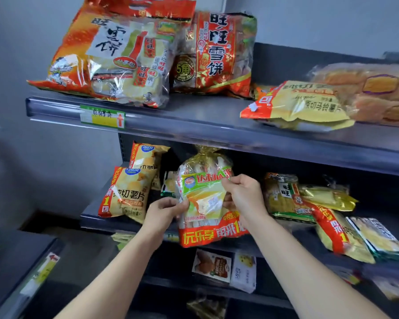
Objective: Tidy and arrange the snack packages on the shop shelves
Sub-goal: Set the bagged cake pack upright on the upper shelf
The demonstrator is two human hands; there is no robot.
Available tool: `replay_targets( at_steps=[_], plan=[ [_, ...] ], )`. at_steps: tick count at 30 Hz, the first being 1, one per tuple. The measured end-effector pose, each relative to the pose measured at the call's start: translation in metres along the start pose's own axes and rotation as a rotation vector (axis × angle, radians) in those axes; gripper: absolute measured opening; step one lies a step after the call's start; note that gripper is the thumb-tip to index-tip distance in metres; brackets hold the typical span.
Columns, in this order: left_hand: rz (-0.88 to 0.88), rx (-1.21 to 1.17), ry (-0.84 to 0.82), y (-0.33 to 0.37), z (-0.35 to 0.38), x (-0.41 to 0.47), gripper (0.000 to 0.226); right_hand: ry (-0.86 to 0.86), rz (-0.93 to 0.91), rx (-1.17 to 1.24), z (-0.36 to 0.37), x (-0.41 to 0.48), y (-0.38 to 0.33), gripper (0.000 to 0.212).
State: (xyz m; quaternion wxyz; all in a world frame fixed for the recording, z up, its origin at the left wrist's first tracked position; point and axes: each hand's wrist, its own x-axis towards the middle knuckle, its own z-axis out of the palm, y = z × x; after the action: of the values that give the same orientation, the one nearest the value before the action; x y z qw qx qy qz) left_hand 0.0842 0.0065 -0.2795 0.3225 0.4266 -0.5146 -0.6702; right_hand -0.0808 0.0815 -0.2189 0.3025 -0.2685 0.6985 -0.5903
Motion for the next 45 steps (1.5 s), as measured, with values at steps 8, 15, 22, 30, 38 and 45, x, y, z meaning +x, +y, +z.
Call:
replay_targets(
  at_steps=[8,15,22,30,38,45],
  plan=[
    [0.06,-0.005,0.032,-0.028,0.101,-0.09,0.028,0.028,-0.023,0.052,-0.13,-0.082,0.007,0.014],
    [0.166,0.05,0.101,-0.026,0.185,-0.161,0.032,0.119,-0.049,0.097,-0.228,-0.14,0.009,0.015],
    [0.349,-0.048,0.108,0.013,0.263,-0.212,0.032,0.227,-0.195,0.165,-0.307,-0.178,-0.011,0.013],
    [0.403,-0.298,0.031,0.081,0.349,-0.213,0.034,0.488,-0.343,0.12,-0.383,-0.177,-0.026,0.04],
    [0.366,-0.371,-0.139,0.124,0.437,-0.183,0.035,0.354,-0.338,0.074,-0.452,-0.162,-0.049,0.08],
    [0.435,-0.335,-0.268,0.138,0.508,-0.166,0.039,0.425,-0.33,-0.029,-0.502,-0.136,-0.052,0.09]
  ],
)
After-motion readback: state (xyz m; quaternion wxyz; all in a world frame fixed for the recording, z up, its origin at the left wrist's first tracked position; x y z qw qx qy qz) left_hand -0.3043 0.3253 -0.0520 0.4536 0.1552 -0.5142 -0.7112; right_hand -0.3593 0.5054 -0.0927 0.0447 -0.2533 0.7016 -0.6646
